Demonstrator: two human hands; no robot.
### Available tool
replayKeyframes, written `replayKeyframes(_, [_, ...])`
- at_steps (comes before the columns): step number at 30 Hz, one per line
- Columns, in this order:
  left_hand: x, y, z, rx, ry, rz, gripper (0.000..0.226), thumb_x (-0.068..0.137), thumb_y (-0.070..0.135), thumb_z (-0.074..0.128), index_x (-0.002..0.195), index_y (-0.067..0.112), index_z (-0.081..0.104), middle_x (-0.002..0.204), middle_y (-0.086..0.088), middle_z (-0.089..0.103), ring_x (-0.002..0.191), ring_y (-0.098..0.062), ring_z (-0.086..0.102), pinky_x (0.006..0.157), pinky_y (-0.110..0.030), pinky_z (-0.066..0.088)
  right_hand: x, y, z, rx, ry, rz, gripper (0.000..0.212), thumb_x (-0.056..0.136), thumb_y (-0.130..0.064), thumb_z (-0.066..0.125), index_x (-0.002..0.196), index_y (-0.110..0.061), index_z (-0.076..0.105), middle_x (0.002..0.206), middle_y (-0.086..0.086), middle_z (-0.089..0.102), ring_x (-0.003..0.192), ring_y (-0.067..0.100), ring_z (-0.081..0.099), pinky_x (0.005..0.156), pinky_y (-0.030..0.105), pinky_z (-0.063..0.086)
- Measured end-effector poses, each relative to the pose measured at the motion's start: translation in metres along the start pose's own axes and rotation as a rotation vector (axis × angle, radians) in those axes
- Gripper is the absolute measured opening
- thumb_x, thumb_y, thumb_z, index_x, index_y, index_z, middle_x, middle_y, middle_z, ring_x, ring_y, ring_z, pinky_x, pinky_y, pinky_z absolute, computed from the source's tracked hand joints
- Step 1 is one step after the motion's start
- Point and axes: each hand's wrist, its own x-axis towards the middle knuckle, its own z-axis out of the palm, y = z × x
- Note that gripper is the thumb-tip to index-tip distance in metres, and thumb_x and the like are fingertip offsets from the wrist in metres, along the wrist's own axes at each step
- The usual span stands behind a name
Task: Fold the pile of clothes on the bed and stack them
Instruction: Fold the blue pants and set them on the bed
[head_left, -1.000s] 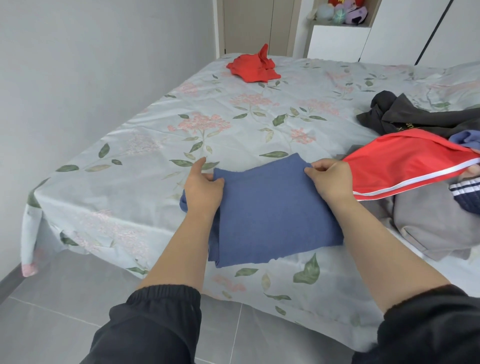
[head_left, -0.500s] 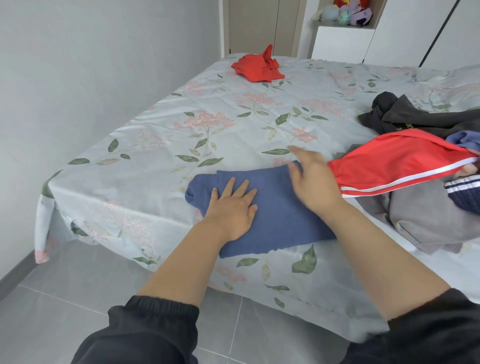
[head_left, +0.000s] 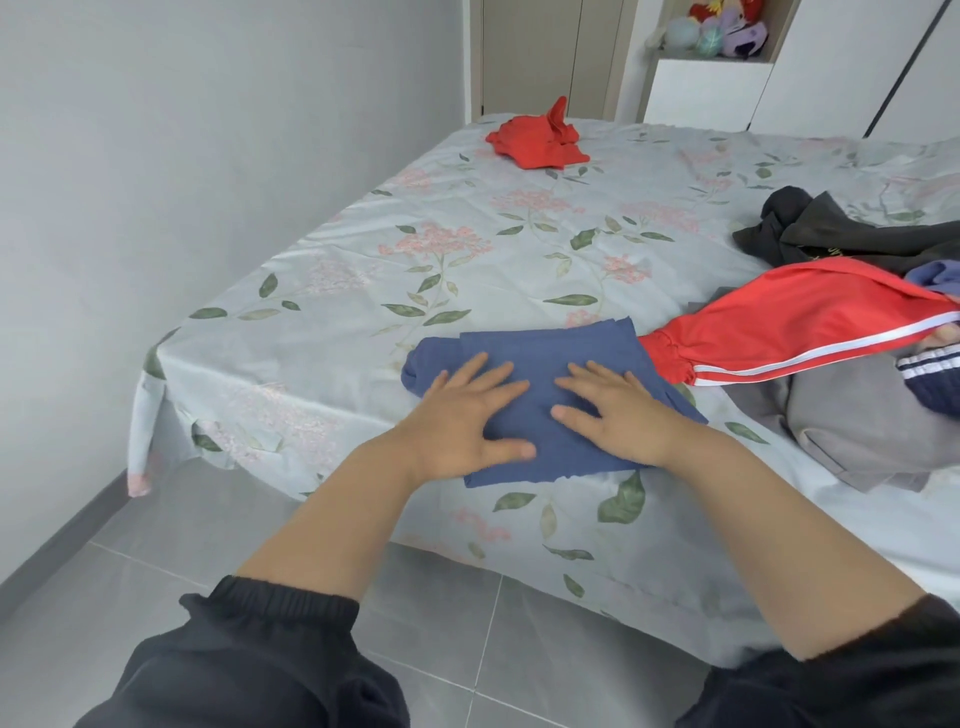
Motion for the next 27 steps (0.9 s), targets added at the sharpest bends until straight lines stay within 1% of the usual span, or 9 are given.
replayKeyframes(2, [-0.008,0.004,0.013,0.2,-0.125,0.036,0.097,0.078,0.067,0.057,0.153,0.025,0.011,0.16,0.008,-0.001,0.146,-0.014,-0.012,0.117,-0.046,-0.004,-0.009,0.0,-0.001,-0.058,-0.144,-0.023,0.078,0.086,-0.062,0.051,0.15,-0.032,0.019,0.16,-0.008,0.002,0.147,0.011,-0.007,0.118,0.042,-0.005])
replayKeyframes(5, [-0.01,0.006,0.03,0.444,-0.034,0.086,0.082,0.091,0.041,0.052,0.153,0.019,0.005,0.161,0.0,-0.002,0.148,-0.018,-0.005,0.117,-0.043,-0.002,-0.02,0.006,0.001,-0.17,-0.215,-0.039,0.097,0.075,-0.066,0.06,0.151,-0.036,0.008,0.16,-0.009,-0.006,0.146,0.012,-0.011,0.117,0.042,-0.007])
replayKeyframes(8, [-0.01,0.008,0.034,0.458,0.083,0.171,0.061,0.095,0.018,0.044,0.151,0.013,0.021,0.159,-0.005,0.018,0.147,-0.019,0.016,0.118,-0.036,0.004,-0.028,0.006,0.01,-0.173,-0.132,-0.064,0.095,0.076,-0.063,0.061,0.151,-0.033,0.011,0.16,-0.007,-0.003,0.147,0.012,-0.008,0.117,0.041,-0.006])
replayKeyframes(10, [-0.015,0.008,0.031,0.403,0.149,0.255,0.052,0.089,0.011,0.057,0.14,0.006,0.046,0.146,-0.012,0.043,0.135,-0.026,0.042,0.114,-0.038,0.024,-0.031,0.005,0.018,-0.16,-0.024,-0.081,0.087,0.08,-0.059,0.059,0.151,-0.03,0.018,0.16,-0.004,0.006,0.147,0.012,-0.001,0.117,0.041,-0.004])
replayKeyframes(12, [-0.019,0.007,0.028,0.371,0.297,0.381,0.041,0.068,0.002,0.077,0.108,0.003,0.071,0.111,-0.015,0.069,0.1,-0.03,0.068,0.088,-0.04,0.054,-0.033,0.004,0.023,-0.182,0.081,-0.104,0.078,0.083,-0.056,0.057,0.149,-0.026,0.027,0.159,-0.003,0.016,0.147,0.011,0.007,0.117,0.041,-0.001])
replayKeyframes(15, [-0.02,0.007,0.016,0.349,0.325,0.362,0.02,0.062,-0.007,0.072,0.078,0.004,0.07,0.074,-0.009,0.069,0.064,-0.026,0.066,0.051,-0.031,0.051,-0.035,-0.003,0.029,-0.197,0.191,-0.133,0.069,0.086,-0.049,0.055,0.146,-0.022,0.035,0.155,-0.002,0.028,0.145,0.012,0.019,0.118,0.04,0.004])
replayKeyframes(19, [-0.007,0.006,-0.012,0.436,0.175,0.128,0.029,0.09,0.013,0.047,0.115,0.015,0.062,0.106,-0.002,0.066,0.097,-0.024,0.061,0.077,-0.036,0.046,-0.034,-0.008,0.017,-0.286,0.235,-0.108,0.051,0.083,-0.014,0.055,0.133,-0.014,0.051,0.138,0.006,0.052,0.13,0.022,0.044,0.115,0.038,0.017])
replayKeyframes(22, [-0.001,0.002,-0.05,0.487,0.166,0.105,0.028,0.09,0.015,0.048,0.116,0.018,0.06,0.106,-0.002,0.065,0.097,-0.025,0.061,0.077,-0.032,0.043,-0.031,-0.008,-0.016,-0.335,0.319,0.034,0.034,0.075,0.0,0.05,0.105,-0.011,0.062,0.1,0.011,0.066,0.095,0.032,0.058,0.084,0.037,0.045])
replayKeyframes(27, [-0.004,-0.018,-0.121,0.452,0.213,0.02,0.022,0.085,0.003,0.046,0.1,0.01,0.061,0.094,-0.008,0.065,0.087,-0.029,0.059,0.072,-0.032,0.041,-0.015,-0.036,-0.084,-0.255,0.408,-0.002,0.026,0.073,0.003,0.049,0.09,-0.011,0.063,0.083,0.014,0.064,0.082,0.037,0.058,0.059,0.032,0.033])
